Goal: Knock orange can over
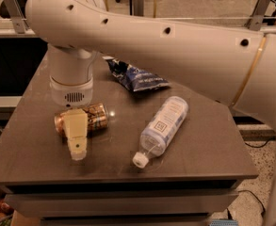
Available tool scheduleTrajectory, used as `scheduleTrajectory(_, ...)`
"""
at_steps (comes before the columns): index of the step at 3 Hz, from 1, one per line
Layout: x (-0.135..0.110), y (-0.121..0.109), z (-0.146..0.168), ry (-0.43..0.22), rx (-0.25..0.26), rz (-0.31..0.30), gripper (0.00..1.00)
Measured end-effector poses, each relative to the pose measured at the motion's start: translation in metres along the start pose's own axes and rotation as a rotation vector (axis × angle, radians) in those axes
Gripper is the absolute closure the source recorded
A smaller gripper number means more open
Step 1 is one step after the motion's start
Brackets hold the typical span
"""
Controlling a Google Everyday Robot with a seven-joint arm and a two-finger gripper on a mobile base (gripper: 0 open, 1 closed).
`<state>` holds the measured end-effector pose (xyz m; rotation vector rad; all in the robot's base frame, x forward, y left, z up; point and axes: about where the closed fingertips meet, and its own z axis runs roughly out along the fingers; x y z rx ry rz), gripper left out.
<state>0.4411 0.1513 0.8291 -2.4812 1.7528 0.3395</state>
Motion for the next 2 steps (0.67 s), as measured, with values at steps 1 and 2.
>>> scheduleTrajectory(1, -0.0007, 0.0001, 0.0009, -0.001, -0.002, -0.002, 0.0)
scheduleTrajectory(2, -0.0023, 0.001, 0.002, -0.016, -0.003, -0.007, 0.0)
